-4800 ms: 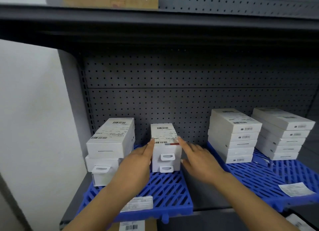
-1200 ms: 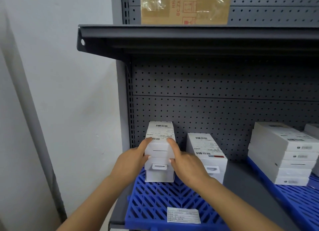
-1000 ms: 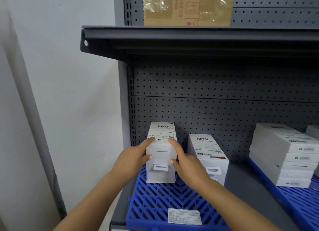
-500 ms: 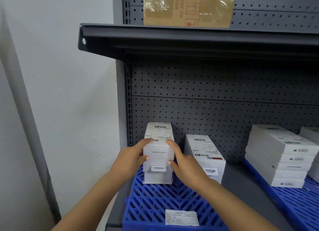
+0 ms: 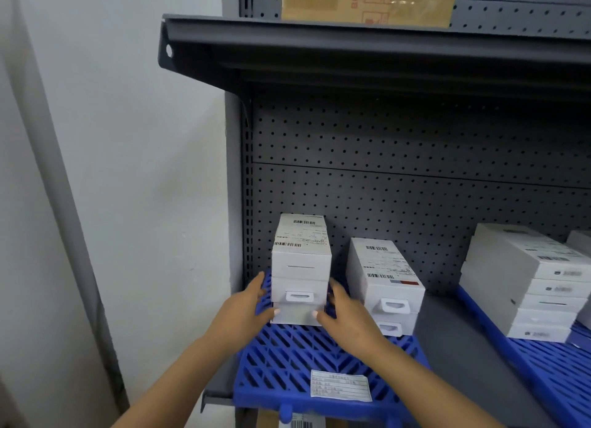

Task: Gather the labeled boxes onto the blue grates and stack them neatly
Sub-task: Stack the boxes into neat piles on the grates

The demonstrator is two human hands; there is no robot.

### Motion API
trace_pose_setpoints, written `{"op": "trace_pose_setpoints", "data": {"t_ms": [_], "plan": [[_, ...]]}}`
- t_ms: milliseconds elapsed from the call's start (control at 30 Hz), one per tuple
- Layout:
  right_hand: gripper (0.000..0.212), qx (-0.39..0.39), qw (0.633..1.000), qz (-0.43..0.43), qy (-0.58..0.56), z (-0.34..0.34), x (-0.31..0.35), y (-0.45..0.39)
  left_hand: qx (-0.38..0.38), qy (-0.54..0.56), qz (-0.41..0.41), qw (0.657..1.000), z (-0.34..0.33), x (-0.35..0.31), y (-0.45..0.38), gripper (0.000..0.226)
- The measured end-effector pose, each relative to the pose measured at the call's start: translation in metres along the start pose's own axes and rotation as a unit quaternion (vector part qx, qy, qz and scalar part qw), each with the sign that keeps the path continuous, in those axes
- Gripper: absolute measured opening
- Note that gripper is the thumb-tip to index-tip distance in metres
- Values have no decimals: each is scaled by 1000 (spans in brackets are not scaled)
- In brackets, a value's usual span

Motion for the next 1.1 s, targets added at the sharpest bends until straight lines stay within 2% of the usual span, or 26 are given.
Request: {"op": "trace_pose_setpoints", "data": {"t_ms": [167, 300, 633, 1100], "plan": [[34, -5, 1000, 4, 13, -5, 3, -9, -31, -17, -52, 998, -7, 2, -2, 42], [33, -16, 1000, 19, -5, -8, 7, -13, -43, -4, -43, 998, -4, 12, -6, 29], [44, 7, 998, 31, -52, -10, 1, -18, -27, 21, -50, 998, 2, 17, -10, 27], [40, 9, 999, 27, -34, -7, 2, -18, -26, 115, -37, 992, 1, 14, -7, 21]]}}
Point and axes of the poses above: each hand's wrist, its own y-axis away from the middle knuckle, its own z-axis out of the back of the hand, x = y × z, the point moved 1 cm from there along -y, towards the middle knuckle, and after that the axes turned 3 degrees about -y, right-handed, at the moved point
